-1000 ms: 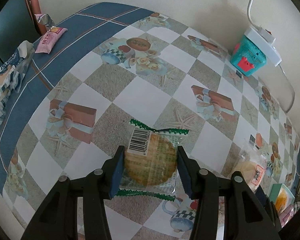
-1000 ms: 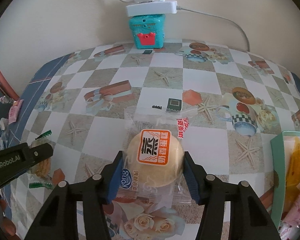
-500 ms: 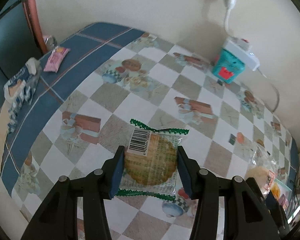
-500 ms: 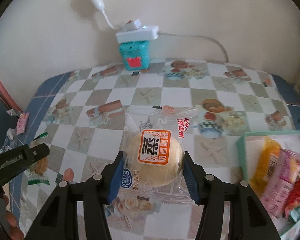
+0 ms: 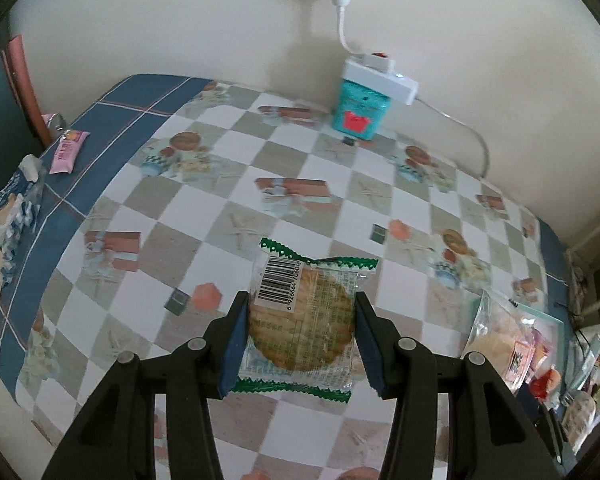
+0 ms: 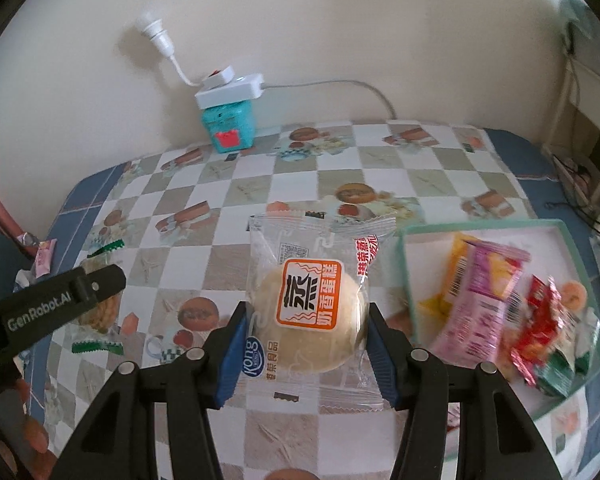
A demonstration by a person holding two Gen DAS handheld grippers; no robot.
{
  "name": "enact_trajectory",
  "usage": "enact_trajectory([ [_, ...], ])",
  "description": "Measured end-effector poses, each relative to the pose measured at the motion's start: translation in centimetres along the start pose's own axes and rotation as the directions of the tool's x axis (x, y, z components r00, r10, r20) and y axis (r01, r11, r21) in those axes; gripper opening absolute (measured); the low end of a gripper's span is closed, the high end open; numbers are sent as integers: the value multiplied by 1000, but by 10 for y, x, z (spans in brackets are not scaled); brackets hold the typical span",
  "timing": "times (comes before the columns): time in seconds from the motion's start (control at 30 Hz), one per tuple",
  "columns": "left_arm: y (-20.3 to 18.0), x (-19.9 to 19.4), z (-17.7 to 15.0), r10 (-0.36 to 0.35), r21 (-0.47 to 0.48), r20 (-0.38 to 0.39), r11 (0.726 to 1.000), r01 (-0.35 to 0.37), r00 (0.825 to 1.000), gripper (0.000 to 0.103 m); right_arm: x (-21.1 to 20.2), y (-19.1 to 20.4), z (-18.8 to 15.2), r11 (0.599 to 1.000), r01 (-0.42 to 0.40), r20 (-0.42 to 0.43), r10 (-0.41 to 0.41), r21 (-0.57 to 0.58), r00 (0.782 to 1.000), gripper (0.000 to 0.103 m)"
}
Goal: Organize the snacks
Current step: 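Lift both snacks and carry them over the white tray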
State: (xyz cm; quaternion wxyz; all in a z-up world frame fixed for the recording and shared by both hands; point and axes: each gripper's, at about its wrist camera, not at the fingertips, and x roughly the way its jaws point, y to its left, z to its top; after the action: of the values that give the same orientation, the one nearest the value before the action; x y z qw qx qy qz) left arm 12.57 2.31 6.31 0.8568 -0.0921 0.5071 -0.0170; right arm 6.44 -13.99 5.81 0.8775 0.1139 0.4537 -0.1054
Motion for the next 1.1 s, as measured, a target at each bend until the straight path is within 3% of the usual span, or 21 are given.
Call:
enact_trajectory([
  [0.3, -45, -15, -17, -95, 69, -6, 993, 96, 995, 52, -25, -76, 0, 985, 67, 18, -71, 156, 997, 58],
  [0.53, -123, -18, -46, -189, 223, -70, 954, 200, 980, 52, -42, -164, -2, 929, 200, -2, -210, 312, 978, 58],
  [0.8, -204, -17, -85, -195, 415, -128, 880, 231, 972, 52, -52, -233, -16, 859, 263, -42, -273, 439, 961, 58],
  [0.97, -228, -7, -108, -171, 472, -167, 851, 231, 971, 52, -50, -256, -23, 833, 274, -67, -276, 481, 959, 58],
  [1.1, -239, 12, -121, -167, 471, -231, 843, 260, 959, 52, -39, -265, -29, 826, 289, -108, -271, 485, 956, 58],
])
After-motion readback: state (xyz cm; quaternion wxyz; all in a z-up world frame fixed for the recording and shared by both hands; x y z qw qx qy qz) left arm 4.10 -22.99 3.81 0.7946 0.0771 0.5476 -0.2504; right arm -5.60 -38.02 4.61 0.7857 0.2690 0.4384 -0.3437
